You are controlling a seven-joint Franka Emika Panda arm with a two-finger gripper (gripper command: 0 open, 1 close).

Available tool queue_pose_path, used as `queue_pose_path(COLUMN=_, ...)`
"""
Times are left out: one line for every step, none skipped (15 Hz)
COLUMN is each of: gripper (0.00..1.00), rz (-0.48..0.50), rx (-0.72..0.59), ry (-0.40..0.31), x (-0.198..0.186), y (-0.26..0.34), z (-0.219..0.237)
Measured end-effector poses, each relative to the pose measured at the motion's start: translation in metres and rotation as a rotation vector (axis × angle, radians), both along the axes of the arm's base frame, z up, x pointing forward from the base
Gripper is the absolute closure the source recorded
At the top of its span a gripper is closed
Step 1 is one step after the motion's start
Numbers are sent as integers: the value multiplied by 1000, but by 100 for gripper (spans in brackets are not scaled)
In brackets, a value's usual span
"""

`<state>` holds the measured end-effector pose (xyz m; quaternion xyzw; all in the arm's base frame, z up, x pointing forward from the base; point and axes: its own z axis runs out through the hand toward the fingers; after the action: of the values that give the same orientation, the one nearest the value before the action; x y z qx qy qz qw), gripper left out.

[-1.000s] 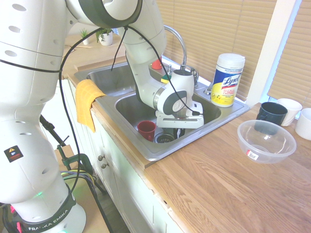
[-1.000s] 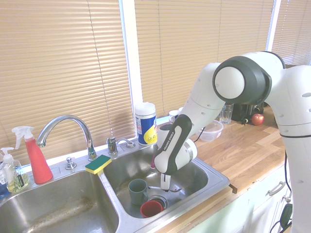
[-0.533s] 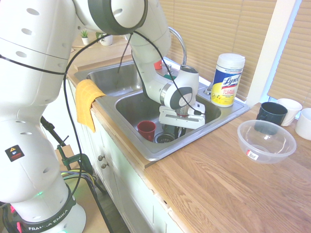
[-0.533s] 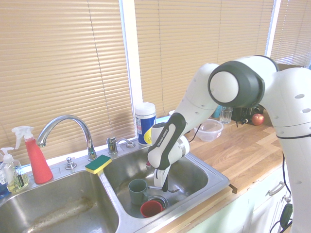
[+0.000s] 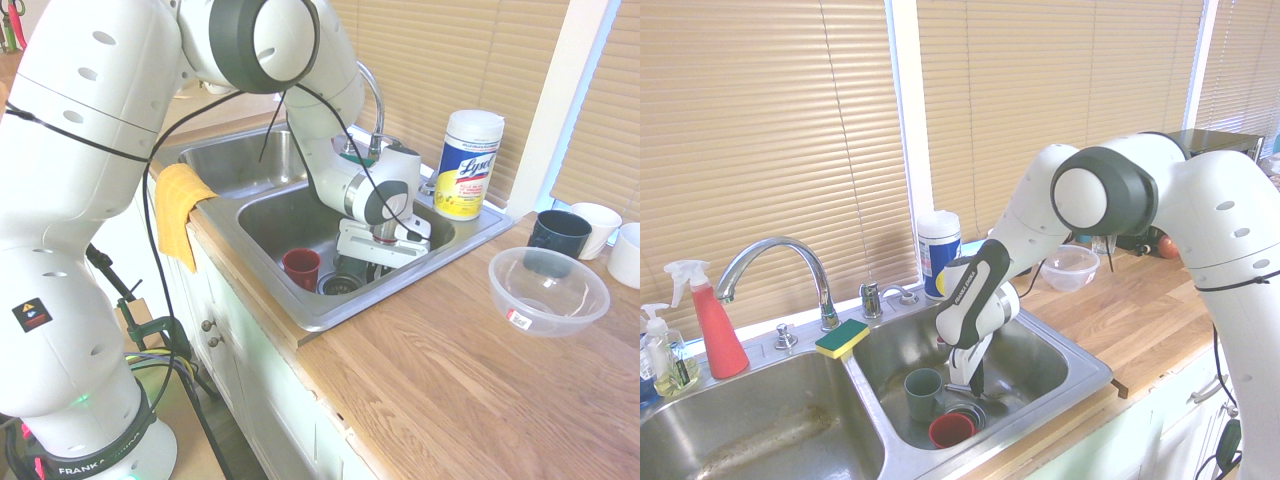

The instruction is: Put the spoon into the sink

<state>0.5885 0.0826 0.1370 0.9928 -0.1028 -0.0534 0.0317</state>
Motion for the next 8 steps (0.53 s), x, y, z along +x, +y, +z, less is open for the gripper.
queue_pose_path(gripper=0, rz=-11, rx=-5, ry=9, x=4, y=0, z=-2)
queue_pose_path(gripper=0, rz=-15, rx=-8, ry=14, x=7, y=1, z=-5)
queue_pose_path(gripper=0, rz=-15, rx=-9, ry=15, x=8, y=2, z=-4)
queue_pose_path(gripper=0, rz=-13, rx=-10, ry=14, x=9, y=3, z=-4)
queue_pose_path(gripper=0, rz=-13, rx=-10, ry=14, x=10, y=3, z=-4)
queue_pose_path(gripper=0, rz=-12, rx=-10, ry=13, x=10, y=3, z=-4)
queue_pose_path(gripper=0, rz=-9, rx=-11, ry=13, x=10, y=3, z=-4)
queue_pose_path(gripper=0, rz=-3, rx=-14, ry=9, x=10, y=4, z=-4)
